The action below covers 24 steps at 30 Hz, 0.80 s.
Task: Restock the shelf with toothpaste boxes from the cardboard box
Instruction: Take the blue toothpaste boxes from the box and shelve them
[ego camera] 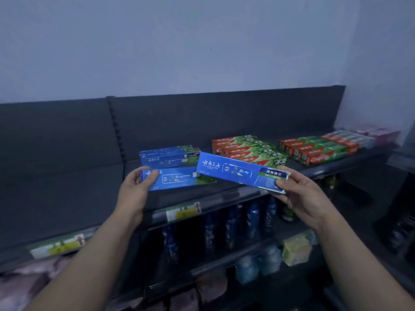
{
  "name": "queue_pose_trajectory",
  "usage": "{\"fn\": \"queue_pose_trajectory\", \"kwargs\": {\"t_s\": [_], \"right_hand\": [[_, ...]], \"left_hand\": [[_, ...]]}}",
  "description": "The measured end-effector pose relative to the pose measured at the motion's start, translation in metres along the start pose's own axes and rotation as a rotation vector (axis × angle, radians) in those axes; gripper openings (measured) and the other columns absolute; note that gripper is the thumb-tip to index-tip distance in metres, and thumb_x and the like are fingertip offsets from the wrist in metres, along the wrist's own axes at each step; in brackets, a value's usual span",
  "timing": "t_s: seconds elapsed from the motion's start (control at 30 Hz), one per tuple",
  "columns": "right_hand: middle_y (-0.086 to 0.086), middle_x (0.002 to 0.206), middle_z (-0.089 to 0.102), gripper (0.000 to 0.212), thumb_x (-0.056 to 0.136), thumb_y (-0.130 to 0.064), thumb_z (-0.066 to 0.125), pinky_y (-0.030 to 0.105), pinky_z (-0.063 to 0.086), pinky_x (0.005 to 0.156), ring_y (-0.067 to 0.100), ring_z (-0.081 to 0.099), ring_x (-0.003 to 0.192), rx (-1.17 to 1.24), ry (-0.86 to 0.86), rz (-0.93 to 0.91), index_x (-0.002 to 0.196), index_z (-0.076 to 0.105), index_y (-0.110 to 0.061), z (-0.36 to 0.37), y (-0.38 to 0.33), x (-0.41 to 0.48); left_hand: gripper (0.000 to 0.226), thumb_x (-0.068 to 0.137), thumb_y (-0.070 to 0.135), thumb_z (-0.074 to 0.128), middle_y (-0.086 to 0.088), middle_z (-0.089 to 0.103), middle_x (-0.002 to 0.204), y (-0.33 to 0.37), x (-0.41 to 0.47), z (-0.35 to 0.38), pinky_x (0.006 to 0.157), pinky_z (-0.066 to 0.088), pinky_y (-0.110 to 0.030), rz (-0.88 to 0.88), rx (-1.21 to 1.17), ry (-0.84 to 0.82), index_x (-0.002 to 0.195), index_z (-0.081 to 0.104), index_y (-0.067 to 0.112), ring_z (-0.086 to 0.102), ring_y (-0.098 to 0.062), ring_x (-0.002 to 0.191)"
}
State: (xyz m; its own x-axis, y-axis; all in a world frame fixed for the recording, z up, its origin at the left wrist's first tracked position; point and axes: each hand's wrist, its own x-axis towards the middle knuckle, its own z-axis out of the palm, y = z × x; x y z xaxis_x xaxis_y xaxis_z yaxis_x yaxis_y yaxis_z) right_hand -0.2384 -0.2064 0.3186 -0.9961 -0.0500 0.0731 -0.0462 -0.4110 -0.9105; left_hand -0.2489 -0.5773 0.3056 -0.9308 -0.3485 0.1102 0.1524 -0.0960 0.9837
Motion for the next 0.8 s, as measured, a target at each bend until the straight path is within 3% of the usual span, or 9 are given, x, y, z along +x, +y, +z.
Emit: {"fn": "queue_pose_trajectory", "kwargs": {"t_s": [0.07, 0.17, 0.27, 0.33, 0.4, 0.47, 0.63, 0.7, 0.8], "right_hand": [[0.005, 0.094, 0.073, 0.094, 0.022, -0.028, 0.098, 0.027, 0.059, 0.073, 0.016, 0.071, 0.079, -0.054, -0.034, -0.005, 0.108, 0.063, -0.012, 0.014, 0.003, 0.019], [0.004, 0.094, 0.073, 0.097, 0.021, -0.029, 0.098, 0.025, 0.057, 0.069, 0.016, 0.070, 0.078, -0.111, -0.076, 0.010, 0.110, 0.063, -0.012, 0.028, 0.004, 0.047], [0.005, 0.097, 0.073, 0.098, 0.026, -0.027, 0.097, 0.028, 0.055, 0.071, 0.018, 0.070, 0.082, -0.157, -0.110, 0.022, 0.116, 0.062, -0.011, 0.039, 0.002, 0.077], [0.005, 0.096, 0.073, 0.101, 0.019, -0.032, 0.098, 0.026, 0.057, 0.064, 0.017, 0.071, 0.080, -0.177, -0.148, 0.010, 0.112, 0.063, -0.012, 0.045, -0.001, 0.097], [0.005, 0.095, 0.073, 0.101, 0.018, -0.032, 0.098, 0.025, 0.057, 0.060, 0.017, 0.071, 0.077, -0.200, -0.187, 0.005, 0.111, 0.064, -0.011, 0.049, -0.005, 0.117], [0.006, 0.094, 0.073, 0.096, 0.025, -0.026, 0.097, 0.025, 0.057, 0.060, 0.017, 0.071, 0.077, -0.212, -0.232, 0.018, 0.112, 0.063, -0.009, 0.051, -0.008, 0.134], [0.005, 0.095, 0.072, 0.071, 0.052, -0.005, 0.083, 0.027, 0.053, 0.063, 0.018, 0.069, 0.079, -0.303, -0.296, 0.074, 0.119, 0.060, -0.006, 0.053, -0.004, 0.172], [0.001, 0.092, 0.071, 0.063, 0.055, -0.008, 0.085, 0.025, 0.051, 0.064, 0.016, 0.068, 0.079, -0.355, -0.341, 0.094, 0.114, 0.063, -0.010, 0.055, 0.002, 0.183], [0.006, 0.096, 0.069, 0.040, 0.076, 0.009, 0.067, 0.024, 0.053, 0.065, 0.017, 0.067, 0.079, -0.385, -0.364, 0.119, 0.111, 0.061, -0.011, 0.063, 0.013, 0.198]], "left_hand": [[0.040, 0.064, 0.045, 0.083, -0.008, 0.067, 0.115, 0.005, 0.009, -0.008, 0.103, 0.044, -0.051, 0.012, 0.024, 0.049, 0.096, 0.067, 0.027, 0.062, -0.026, 0.109], [0.024, 0.082, 0.021, 0.075, -0.008, 0.067, 0.102, 0.005, 0.028, -0.013, 0.102, 0.046, -0.051, 0.017, 0.044, 0.111, 0.103, 0.063, 0.019, 0.062, -0.024, 0.093], [0.024, 0.081, 0.021, 0.076, -0.008, 0.067, 0.113, 0.004, 0.051, -0.016, 0.104, 0.045, -0.048, -0.002, 0.098, 0.106, 0.102, 0.063, 0.023, 0.062, -0.028, 0.110], [0.027, 0.080, 0.025, 0.077, -0.007, 0.063, 0.122, 0.002, 0.066, -0.014, 0.104, 0.044, -0.041, -0.005, 0.169, 0.079, 0.104, 0.064, 0.026, 0.058, -0.023, 0.117], [0.033, 0.082, 0.022, 0.076, -0.003, 0.061, 0.117, 0.000, 0.082, -0.009, 0.089, 0.047, -0.023, 0.007, 0.251, 0.083, 0.111, 0.062, 0.018, 0.060, -0.016, 0.104], [0.035, 0.083, 0.017, 0.075, -0.002, 0.063, 0.108, 0.003, 0.093, -0.002, 0.072, 0.045, -0.016, 0.017, 0.305, 0.099, 0.115, 0.060, 0.012, 0.060, -0.011, 0.088], [0.042, 0.077, 0.013, 0.079, -0.005, 0.067, 0.107, -0.006, 0.123, -0.002, 0.090, 0.051, -0.033, -0.064, 0.411, 0.123, 0.115, 0.061, 0.010, 0.065, -0.021, 0.095], [0.046, 0.075, 0.013, 0.081, -0.006, 0.066, 0.107, -0.013, 0.130, -0.003, 0.091, 0.051, -0.034, -0.083, 0.457, 0.139, 0.116, 0.059, 0.009, 0.065, -0.022, 0.097], [0.044, 0.076, 0.011, 0.080, -0.006, 0.064, 0.101, -0.019, 0.136, -0.006, 0.085, 0.050, -0.034, -0.107, 0.476, 0.192, 0.110, 0.054, 0.010, 0.063, -0.023, 0.094]]}}
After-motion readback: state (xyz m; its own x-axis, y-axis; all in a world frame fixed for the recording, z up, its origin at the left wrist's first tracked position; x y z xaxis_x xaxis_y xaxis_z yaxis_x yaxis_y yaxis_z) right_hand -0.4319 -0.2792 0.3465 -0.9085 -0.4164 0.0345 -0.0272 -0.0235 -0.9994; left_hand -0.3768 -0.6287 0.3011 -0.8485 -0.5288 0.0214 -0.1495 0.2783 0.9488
